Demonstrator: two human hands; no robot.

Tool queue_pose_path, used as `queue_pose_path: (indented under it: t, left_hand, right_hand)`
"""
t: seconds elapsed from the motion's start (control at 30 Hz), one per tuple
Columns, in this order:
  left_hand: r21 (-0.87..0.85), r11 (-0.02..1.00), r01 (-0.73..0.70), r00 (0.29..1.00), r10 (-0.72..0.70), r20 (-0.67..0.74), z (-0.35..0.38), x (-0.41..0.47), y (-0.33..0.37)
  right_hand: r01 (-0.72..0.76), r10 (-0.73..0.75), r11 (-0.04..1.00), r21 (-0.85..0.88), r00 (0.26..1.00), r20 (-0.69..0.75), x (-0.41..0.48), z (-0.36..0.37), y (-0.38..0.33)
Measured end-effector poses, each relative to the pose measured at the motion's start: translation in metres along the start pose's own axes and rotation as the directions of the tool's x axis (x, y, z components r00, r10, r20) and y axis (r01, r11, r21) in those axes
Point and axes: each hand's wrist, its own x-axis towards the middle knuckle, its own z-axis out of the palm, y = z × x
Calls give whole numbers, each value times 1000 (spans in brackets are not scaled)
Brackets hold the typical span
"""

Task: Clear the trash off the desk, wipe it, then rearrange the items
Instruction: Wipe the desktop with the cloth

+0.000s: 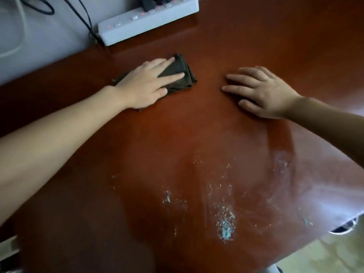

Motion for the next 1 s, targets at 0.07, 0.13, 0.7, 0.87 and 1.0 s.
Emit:
queue_pose_path:
  t: [0.07, 0.13, 0.7, 0.87, 1.0]
  left_hand:
    - [16, 994, -105, 994, 105, 21, 4, -25, 33]
    - [27, 979, -200, 979, 199, 44, 7, -45, 71]
    - [109, 910, -399, 915, 403, -17, 3, -19, 171]
    - [-242, 932, -270, 963, 263, -61, -20, 0, 158]
    - [-348, 889, -299, 951, 247, -185, -27, -33, 178]
  right_hand:
    - [-130, 132, 990, 52, 990, -40, -17, -2, -10]
    - [-200, 206, 976, 82, 976, -74, -46, -1, -19]
    - [-609, 620, 783, 126, 781, -77, -213, 3, -42]
    - [-624, 643, 763, 170, 759, -103, -223, 4, -33]
    - [-618, 649, 755, 219, 752, -116, -227, 1, -36]
